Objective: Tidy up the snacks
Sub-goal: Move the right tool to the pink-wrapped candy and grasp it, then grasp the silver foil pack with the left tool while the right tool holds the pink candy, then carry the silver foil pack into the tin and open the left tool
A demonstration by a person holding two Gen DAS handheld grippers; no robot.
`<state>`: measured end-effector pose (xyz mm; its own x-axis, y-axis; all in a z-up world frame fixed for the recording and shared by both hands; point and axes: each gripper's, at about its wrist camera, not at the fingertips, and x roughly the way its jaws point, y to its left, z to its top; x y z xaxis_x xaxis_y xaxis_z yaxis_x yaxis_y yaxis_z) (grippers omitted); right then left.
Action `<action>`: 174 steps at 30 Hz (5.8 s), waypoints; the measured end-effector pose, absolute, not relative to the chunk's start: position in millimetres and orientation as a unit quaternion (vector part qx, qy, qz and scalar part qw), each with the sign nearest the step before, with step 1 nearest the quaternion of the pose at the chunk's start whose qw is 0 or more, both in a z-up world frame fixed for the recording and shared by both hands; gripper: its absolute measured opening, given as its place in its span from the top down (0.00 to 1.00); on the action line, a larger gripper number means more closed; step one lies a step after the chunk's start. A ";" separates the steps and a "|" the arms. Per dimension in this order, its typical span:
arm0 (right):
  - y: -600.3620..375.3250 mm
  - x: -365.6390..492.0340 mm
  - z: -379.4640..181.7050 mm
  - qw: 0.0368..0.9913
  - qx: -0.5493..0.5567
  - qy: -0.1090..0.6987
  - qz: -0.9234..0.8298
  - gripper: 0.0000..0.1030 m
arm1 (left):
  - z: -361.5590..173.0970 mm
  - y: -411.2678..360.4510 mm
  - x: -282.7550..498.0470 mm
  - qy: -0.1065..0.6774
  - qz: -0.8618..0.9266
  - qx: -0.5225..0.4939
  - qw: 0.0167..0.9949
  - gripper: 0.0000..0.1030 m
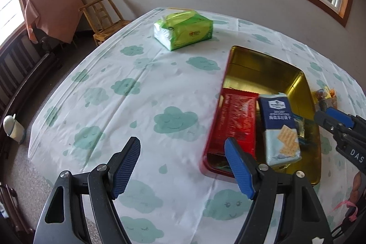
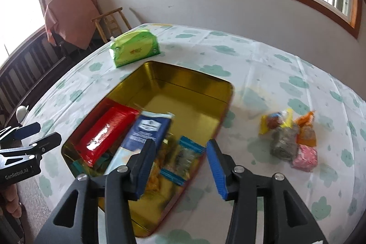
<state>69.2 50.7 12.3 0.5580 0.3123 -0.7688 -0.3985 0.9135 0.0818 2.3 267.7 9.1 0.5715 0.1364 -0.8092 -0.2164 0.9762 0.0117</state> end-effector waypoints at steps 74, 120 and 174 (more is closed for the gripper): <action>-241.0 108.9 -59.4 0.901 0.033 0.432 -0.020 0.51 | -52.8 -37.0 162.9 0.496 -0.095 0.038 0.862 0.69; -231.9 109.2 -59.5 0.899 0.011 0.436 -0.030 0.51 | 33.8 40.8 59.5 0.453 -0.090 0.026 0.887 0.69; -231.3 108.9 -59.0 0.899 0.009 0.436 -0.032 0.50 | -13.2 168.6 56.5 0.485 0.023 0.100 0.868 0.53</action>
